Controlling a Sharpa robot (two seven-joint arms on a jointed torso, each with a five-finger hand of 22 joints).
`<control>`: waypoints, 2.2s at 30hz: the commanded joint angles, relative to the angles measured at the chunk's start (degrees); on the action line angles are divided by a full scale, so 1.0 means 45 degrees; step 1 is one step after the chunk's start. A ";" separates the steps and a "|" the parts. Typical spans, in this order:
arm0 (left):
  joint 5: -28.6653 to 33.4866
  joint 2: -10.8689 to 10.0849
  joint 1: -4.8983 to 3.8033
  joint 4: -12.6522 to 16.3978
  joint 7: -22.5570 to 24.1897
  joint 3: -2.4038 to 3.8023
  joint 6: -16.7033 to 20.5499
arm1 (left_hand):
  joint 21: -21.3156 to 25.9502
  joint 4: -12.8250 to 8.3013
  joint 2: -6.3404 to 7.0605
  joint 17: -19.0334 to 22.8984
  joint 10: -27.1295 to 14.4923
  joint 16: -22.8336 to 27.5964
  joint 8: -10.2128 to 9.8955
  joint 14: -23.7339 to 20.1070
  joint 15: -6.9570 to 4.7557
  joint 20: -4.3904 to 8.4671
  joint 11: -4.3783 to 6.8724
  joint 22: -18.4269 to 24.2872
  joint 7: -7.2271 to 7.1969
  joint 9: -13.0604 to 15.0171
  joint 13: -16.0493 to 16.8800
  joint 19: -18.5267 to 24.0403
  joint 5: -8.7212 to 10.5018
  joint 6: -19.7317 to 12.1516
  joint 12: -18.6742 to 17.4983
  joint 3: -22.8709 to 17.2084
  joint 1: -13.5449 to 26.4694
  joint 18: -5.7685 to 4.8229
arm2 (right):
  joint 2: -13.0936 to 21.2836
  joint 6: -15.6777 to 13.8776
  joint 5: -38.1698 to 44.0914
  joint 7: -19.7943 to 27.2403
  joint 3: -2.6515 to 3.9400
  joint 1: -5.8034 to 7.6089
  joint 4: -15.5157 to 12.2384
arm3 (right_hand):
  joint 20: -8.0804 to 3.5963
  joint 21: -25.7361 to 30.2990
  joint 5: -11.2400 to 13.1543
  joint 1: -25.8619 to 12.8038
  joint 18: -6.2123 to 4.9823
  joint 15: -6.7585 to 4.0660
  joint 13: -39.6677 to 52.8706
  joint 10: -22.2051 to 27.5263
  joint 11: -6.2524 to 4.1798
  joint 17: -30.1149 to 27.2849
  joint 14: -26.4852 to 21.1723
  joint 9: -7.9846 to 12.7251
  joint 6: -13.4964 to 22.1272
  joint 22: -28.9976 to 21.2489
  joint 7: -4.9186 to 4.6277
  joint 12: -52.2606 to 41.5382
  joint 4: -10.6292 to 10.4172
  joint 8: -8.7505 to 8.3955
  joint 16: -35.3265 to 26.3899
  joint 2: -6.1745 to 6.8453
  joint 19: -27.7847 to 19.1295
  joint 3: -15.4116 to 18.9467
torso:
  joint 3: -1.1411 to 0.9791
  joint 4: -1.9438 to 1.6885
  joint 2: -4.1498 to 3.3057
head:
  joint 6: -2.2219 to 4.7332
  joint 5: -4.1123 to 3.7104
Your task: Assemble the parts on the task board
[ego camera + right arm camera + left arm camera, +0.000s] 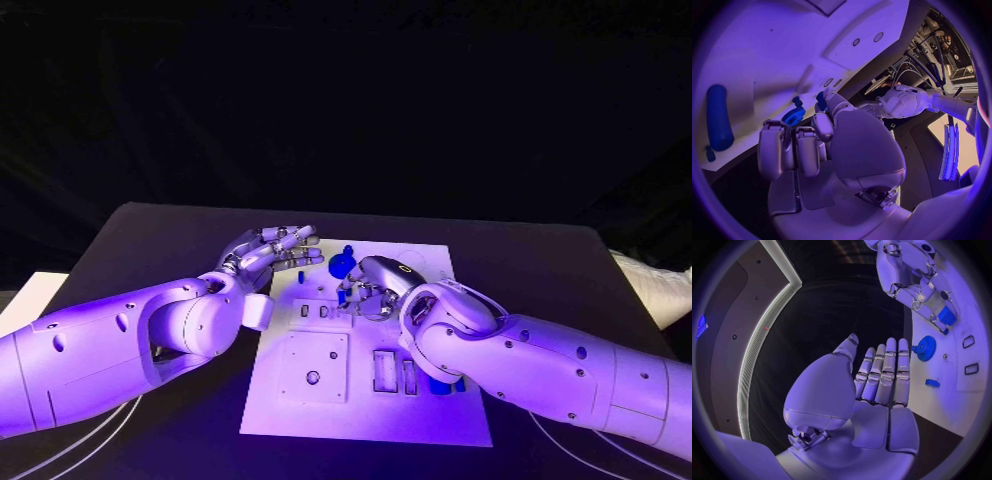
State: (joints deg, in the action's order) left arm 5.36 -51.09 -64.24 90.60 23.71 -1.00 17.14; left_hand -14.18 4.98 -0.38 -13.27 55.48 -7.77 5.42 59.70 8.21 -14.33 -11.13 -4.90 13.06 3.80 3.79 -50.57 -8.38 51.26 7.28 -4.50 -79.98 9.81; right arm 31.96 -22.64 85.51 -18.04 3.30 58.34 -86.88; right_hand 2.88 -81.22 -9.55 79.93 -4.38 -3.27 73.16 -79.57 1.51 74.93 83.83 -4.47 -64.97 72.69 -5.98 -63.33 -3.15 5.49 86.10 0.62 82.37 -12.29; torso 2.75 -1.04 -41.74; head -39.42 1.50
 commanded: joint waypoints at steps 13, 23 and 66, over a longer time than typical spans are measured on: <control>0.0063 0.0021 -0.0004 0.0004 0.0211 0.0009 -0.0117 | 0.0047 -0.0047 -0.0056 0.0011 -0.0058 0.0057 0.0042 0.0095 0.0015 -0.0047 -0.0016 0.0019 0.0322 0.0009 -0.0018 -0.0010 0.0038 -0.0096 0.0070 -0.0006 -0.0051 0.0154 | -0.0561 0.0585 0.0750 -0.0221 -0.0057 -0.0236 0.0409 | -0.0071 0.0001 -0.0080 -0.0102 0.0180 -0.0057 0.0007 -0.0278 -0.0234 0.1884 0.1066 -0.0302 -0.0184 -0.0033 0.0153 0.0081 0.0006 0.0051 -0.0056 -0.0111 -0.0016 -0.0080 | -0.0017 0.0014 -0.0024 | -0.0185 0.0273; 0.0063 0.0017 -0.0004 0.0028 0.0201 0.0009 -0.0144 | 0.0047 -0.0047 -0.0056 0.0011 -0.0058 0.0057 0.0042 0.0095 0.0015 -0.0047 -0.0016 0.0019 0.0322 0.0009 -0.0018 -0.0010 0.0038 -0.0096 0.0070 -0.0006 -0.0051 0.0154 | -0.0598 0.0689 0.0981 -0.0157 -0.0063 -0.0264 0.0446 | -0.0044 -0.0006 -0.0128 -0.0331 0.0184 -0.0023 -0.0024 -0.0230 -0.0194 0.1810 0.1051 -0.0301 -0.0080 -0.0013 0.0101 0.0154 -0.0045 -0.0037 -0.0106 0.0011 -0.0005 -0.0072 | -0.0021 0.0036 -0.0019 | -0.0187 0.0311; 0.0063 0.0015 -0.0004 0.0033 0.0169 0.0009 -0.0197 | 0.0059 -0.0061 -0.0057 0.0030 -0.0070 0.0078 0.0048 0.0085 0.0019 -0.0049 -0.0016 0.0033 0.0321 0.0008 -0.0020 -0.0007 0.0038 -0.0104 0.0082 -0.0019 -0.0049 0.0151 | -0.0561 0.0301 0.0940 -0.0070 -0.0077 -0.0269 0.0397 | 0.0432 0.0700 0.0027 -0.1186 -0.0037 0.0485 -0.2714 0.1806 0.0410 0.0600 0.0704 0.0094 0.2332 -0.1136 -0.0580 0.4124 -0.0369 -0.0397 -0.1067 0.1114 -0.0602 0.0090 | -0.0028 0.0035 -0.0026 | -0.0252 0.0279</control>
State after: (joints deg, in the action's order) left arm 5.49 -51.10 -64.23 90.64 23.86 -0.99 17.14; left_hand -14.19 4.98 -0.38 -13.18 55.48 -7.77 5.42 59.70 8.21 -14.33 -11.14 -4.81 13.06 3.80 3.80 -50.57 -8.38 51.26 7.29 -4.50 -79.98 9.81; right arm 29.44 -20.54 89.70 -18.89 2.97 57.18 -84.97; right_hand 4.82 -78.33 -9.73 74.59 -4.38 -1.42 60.92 -71.80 3.33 74.92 84.03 -3.97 -54.93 67.54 -8.70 -44.76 -4.62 3.74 81.56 4.93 79.97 -11.95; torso 2.63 -0.88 -41.87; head -40.53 2.75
